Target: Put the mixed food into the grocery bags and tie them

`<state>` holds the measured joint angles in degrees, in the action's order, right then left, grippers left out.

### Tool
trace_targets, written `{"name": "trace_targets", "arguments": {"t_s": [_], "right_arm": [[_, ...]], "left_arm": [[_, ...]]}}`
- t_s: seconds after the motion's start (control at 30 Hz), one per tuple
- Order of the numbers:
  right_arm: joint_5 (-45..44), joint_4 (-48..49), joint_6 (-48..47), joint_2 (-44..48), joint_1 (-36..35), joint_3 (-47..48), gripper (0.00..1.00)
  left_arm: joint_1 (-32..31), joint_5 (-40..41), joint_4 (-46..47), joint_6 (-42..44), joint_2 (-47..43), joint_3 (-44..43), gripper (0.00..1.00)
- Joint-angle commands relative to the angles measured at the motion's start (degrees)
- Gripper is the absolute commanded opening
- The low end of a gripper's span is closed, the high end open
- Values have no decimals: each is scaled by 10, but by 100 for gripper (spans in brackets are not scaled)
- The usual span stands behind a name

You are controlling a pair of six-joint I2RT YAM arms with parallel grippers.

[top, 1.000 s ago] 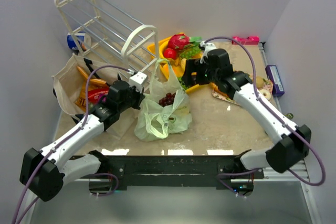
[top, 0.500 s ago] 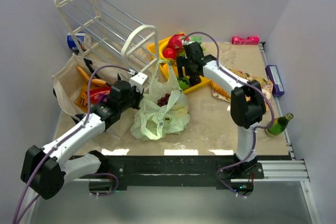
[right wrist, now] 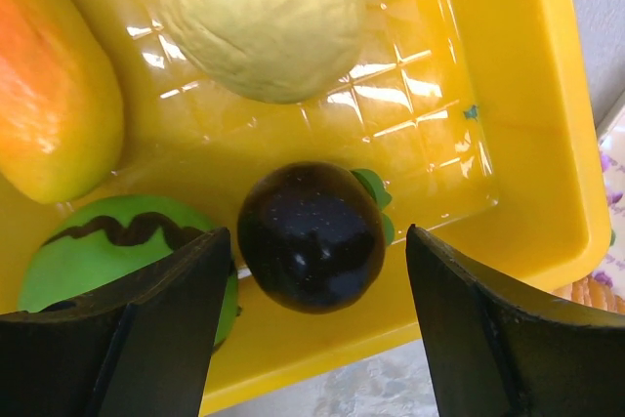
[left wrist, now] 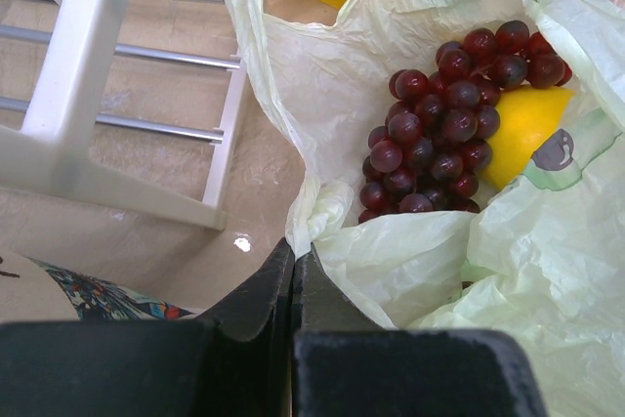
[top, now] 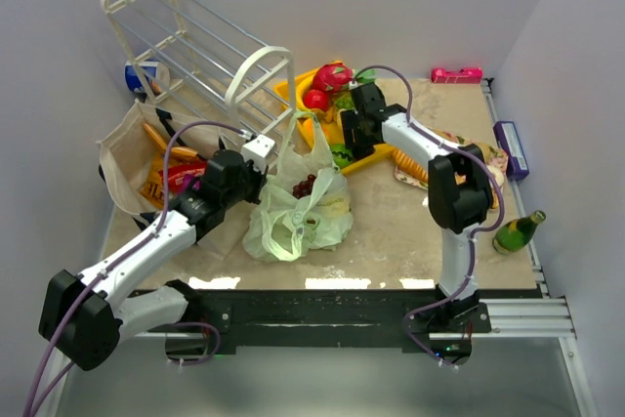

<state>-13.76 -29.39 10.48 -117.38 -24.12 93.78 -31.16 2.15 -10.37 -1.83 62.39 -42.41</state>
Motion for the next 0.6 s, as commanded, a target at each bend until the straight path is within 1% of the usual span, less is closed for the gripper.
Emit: {"name": "trace_targets", "arguments": {"t_s": [0.0, 0.2, 0.3, 0.33, 0.43, 0.47, 0.5, 0.53, 0.57], "right_arm": [[20, 4, 3, -3, 4, -4, 76], [41, 6, 13, -36, 8, -3, 76], [51, 13, 15, -41, 8, -3, 72], [51, 13, 14, -40, 8, -3, 66], [51, 13, 10, -22, 9, -3, 55], [50, 10, 9, -15, 8, -3, 47], [51, 3, 6, -4, 8, -2, 43], [51, 1, 4, 24, 8, -3, 41], [51, 2, 4, 46, 8, -6, 35]], "left_arm": [[-1, 0, 18, 12, 3, -10, 0], [-1, -4, 20, 11, 1, -9, 0], [0, -13, 22, 9, 2, -9, 0], [0, -14, 22, 9, 3, -10, 0], [0, -14, 22, 9, 2, -10, 0], [-1, -14, 22, 9, 0, -10, 0], [-1, -14, 22, 9, -1, -9, 0], [-1, -14, 23, 9, -3, -9, 0], [0, -14, 23, 8, -3, -9, 0]]}}
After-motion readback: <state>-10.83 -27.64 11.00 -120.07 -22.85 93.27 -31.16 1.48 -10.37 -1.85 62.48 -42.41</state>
